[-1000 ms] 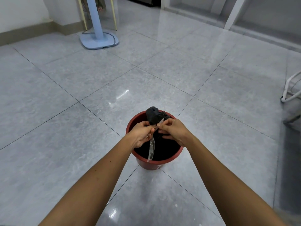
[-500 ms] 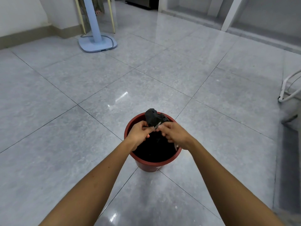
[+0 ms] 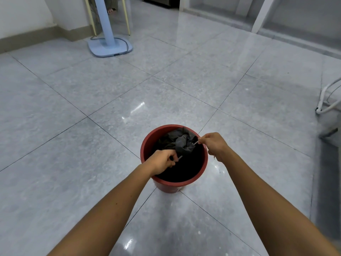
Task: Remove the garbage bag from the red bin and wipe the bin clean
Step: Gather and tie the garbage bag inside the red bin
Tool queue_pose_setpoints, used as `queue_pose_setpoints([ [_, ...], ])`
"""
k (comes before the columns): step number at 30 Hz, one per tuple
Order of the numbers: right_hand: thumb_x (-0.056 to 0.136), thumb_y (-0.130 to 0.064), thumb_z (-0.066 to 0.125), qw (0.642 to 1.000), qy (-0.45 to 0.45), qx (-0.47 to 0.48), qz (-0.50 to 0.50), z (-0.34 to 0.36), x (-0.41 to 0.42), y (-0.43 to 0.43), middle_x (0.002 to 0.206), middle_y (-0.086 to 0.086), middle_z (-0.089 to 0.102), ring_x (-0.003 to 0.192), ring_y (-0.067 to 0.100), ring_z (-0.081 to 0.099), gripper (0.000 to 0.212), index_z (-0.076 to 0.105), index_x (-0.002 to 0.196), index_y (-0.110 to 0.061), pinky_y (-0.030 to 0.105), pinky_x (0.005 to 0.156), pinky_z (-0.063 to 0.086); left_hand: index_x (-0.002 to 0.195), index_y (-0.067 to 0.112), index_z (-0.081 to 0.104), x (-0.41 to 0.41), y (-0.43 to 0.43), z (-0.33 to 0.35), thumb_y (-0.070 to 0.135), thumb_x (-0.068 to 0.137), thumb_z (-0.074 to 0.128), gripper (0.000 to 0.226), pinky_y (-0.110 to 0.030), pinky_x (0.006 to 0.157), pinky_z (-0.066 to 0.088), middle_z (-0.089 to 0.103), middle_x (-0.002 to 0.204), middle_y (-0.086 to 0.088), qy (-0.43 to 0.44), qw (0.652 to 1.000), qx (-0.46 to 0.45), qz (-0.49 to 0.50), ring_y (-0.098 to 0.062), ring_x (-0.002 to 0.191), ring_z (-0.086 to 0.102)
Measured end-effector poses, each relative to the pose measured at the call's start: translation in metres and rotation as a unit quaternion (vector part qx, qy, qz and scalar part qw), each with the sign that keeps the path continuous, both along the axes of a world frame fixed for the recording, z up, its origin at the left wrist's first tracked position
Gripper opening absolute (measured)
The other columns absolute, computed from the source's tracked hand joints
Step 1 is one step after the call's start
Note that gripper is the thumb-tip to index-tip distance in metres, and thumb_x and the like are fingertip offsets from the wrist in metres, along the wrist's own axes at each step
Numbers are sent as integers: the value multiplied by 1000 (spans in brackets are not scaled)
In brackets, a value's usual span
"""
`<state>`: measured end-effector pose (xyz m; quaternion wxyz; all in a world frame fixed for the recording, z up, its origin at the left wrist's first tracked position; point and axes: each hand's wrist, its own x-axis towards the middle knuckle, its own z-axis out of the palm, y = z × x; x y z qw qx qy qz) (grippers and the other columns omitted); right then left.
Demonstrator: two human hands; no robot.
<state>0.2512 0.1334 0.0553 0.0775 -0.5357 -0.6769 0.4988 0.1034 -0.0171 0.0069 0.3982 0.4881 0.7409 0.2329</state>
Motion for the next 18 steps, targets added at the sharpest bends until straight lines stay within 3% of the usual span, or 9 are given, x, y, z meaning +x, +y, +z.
queue_pose_setpoints([
  [3, 87, -8, 60, 1000, -8, 19, -18, 1, -3, 5, 63, 4, 49, 49, 16, 37, 16, 65, 72, -5, 25, 46, 32, 72, 24, 61, 1, -2, -2, 12, 87, 53, 21, -23, 66, 40, 58, 66, 6, -79, 991, -37, 101, -14, 66, 52],
  [6, 87, -8, 60, 998, -31, 41, -39, -2, -2, 8, 64, 7, 52, 48, 16, 37, 16, 67, 80, 3, 23, 46, 32, 52, 19, 60, 6, -9, -3, 24, 73, 57, 21, -31, 62, 36, 50, 46, 5, -163, 957, -83, 228, -18, 56, 44],
  [9, 88, -9, 61, 995, -39, 56, -79, -1, 12, 21, 55, 3, 44, 44, 16, 34, 16, 66, 77, 1, 21, 43, 28, 50, 18, 56, 5, -21, -6, 26, 70, 57, 22, -29, 55, 33, 45, 43, 5, -116, 961, -101, 228, -16, 48, 39],
  [13, 87, -18, 65, 988, -116, 48, 86, 18, 28, 40, 58, 4, 38, 48, 16, 29, 15, 70, 85, -4, 24, 45, 27, 58, 21, 60, -5, -18, -2, 24, 79, 55, 22, -34, 60, 36, 46, 44, 8, -83, 974, -66, 202, -14, 48, 40],
  [15, 86, -20, 66, 976, -138, 83, 146, 28, 24, 43, 57, 0, 45, 49, 13, 34, 14, 73, 85, -8, 22, 46, 30, 76, 24, 67, -5, -10, 1, 23, 89, 52, 19, -35, 68, 46, 60, 66, 5, 14, 992, -44, 118, -15, 62, 55],
  [18, 87, -25, 64, 961, -121, 145, 203, 35, 13, 32, 70, -7, 60, 61, 7, 52, 11, 70, 85, -16, 19, 52, 37, 96, 22, 64, 7, 2, 6, 24, 97, 46, 19, -40, 78, 51, 64, 93, 0, 162, 987, 2, -1, -22, 87, 62],
])
